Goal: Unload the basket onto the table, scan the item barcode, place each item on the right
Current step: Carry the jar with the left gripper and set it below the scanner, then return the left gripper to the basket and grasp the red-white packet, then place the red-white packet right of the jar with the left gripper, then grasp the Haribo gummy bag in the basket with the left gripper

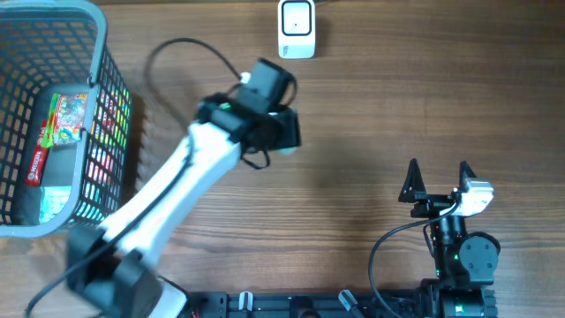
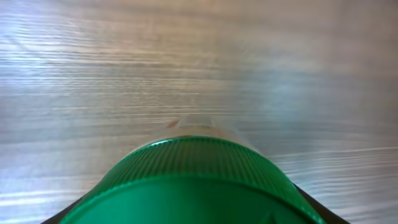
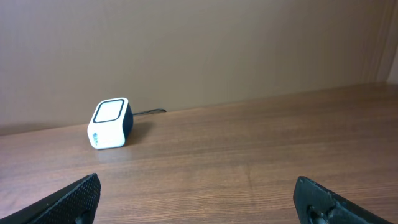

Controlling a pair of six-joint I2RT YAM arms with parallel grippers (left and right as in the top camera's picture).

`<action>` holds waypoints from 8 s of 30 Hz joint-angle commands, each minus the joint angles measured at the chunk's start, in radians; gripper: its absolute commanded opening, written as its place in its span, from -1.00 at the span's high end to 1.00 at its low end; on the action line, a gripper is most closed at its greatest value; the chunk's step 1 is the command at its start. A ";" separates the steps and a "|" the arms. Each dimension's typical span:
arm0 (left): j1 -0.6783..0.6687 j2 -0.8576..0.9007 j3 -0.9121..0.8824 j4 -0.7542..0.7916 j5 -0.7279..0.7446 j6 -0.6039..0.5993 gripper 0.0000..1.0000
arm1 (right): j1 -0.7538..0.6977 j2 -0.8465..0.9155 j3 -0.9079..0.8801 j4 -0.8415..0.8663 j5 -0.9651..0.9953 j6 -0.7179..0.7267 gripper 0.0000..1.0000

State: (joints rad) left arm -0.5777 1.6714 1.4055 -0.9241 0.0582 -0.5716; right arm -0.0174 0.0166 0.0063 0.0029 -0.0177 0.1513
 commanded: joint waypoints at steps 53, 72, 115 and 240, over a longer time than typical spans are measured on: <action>1.284 -0.011 0.246 -0.254 0.130 -0.035 -1.00 | 0.004 0.001 -0.001 0.003 0.013 -0.018 -1.00; 1.188 0.327 0.214 -0.235 0.011 0.203 -0.53 | 0.004 0.001 -0.001 0.003 0.013 -0.018 -0.99; 1.190 0.249 0.394 -0.393 0.004 0.092 -0.29 | 0.004 0.001 -0.001 0.003 0.013 -0.018 -0.99; 1.166 -0.401 0.264 0.013 0.121 0.014 0.92 | 0.004 0.001 -0.001 0.003 0.013 -0.018 -1.00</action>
State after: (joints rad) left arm 0.6029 1.3930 1.6665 -0.8768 0.1547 -0.5774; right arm -0.0174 0.0185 0.0063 0.0029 -0.0177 0.1513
